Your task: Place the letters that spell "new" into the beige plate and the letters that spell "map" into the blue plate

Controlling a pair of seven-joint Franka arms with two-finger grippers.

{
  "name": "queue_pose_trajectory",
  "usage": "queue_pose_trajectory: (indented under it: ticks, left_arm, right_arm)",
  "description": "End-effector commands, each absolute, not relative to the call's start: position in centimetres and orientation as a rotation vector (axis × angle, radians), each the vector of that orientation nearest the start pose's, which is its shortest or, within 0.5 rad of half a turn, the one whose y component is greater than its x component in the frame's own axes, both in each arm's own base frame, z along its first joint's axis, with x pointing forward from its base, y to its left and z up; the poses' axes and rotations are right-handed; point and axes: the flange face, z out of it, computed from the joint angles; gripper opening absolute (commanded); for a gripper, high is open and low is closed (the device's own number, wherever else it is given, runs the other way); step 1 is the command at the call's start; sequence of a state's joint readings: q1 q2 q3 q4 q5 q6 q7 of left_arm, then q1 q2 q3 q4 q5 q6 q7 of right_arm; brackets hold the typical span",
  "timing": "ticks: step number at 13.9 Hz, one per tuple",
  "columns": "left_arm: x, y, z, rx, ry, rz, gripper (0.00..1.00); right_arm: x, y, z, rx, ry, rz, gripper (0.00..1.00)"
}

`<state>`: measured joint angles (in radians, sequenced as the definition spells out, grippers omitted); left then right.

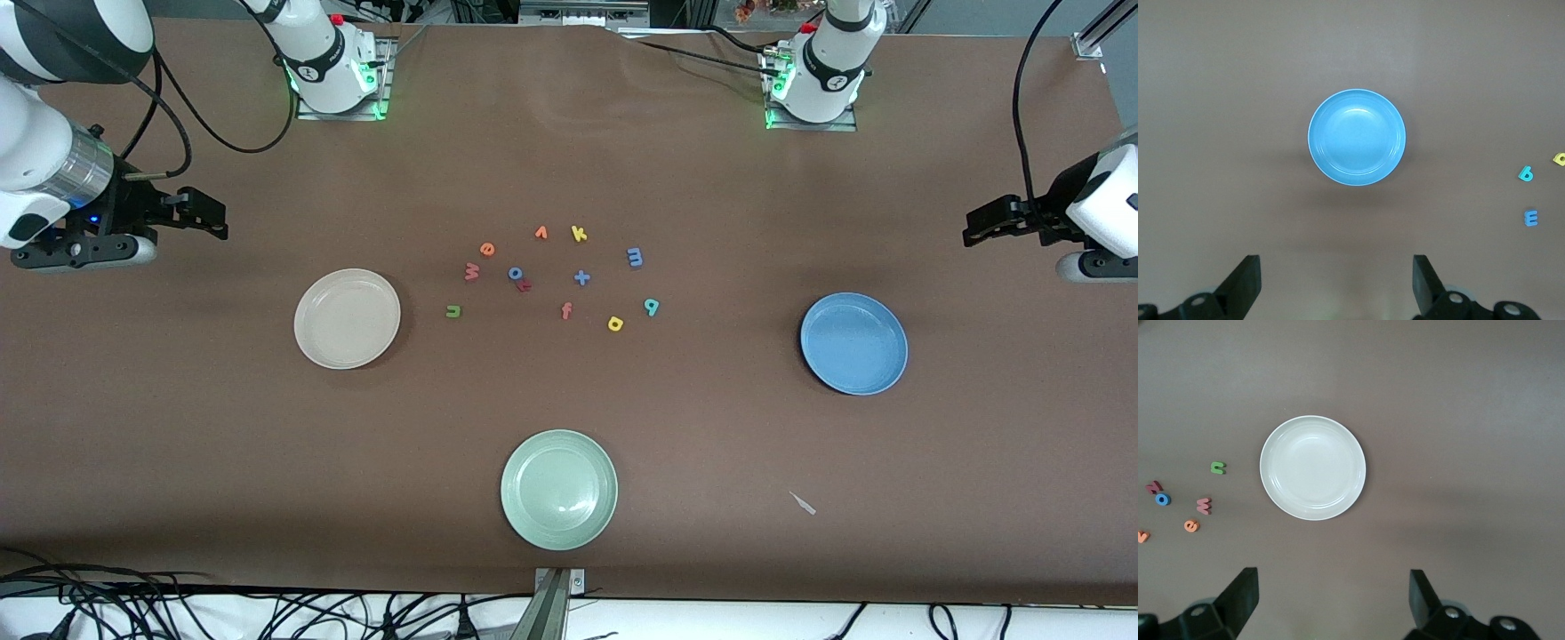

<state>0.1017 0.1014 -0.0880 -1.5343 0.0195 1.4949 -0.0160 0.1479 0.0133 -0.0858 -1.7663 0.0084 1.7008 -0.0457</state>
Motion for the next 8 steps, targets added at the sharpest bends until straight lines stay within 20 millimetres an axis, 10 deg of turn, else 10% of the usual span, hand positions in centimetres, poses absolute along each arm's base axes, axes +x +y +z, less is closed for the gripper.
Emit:
queue_pose_trajectory:
  ticks: [1, 8]
  left_arm:
    - [57.81, 1.09, 58.22, -3.152, -0.021, 0.207, 1.00]
    - [57.81, 1.07, 58.22, -3.153, -0.021, 0.207, 1.00]
  right_arm:
    - [55.19, 3.60, 54.26, -3.118, -0.188, 0.103, 1.00]
    - [55.20, 3.51, 54.20, -3.111, -0.178, 0.103, 1.00]
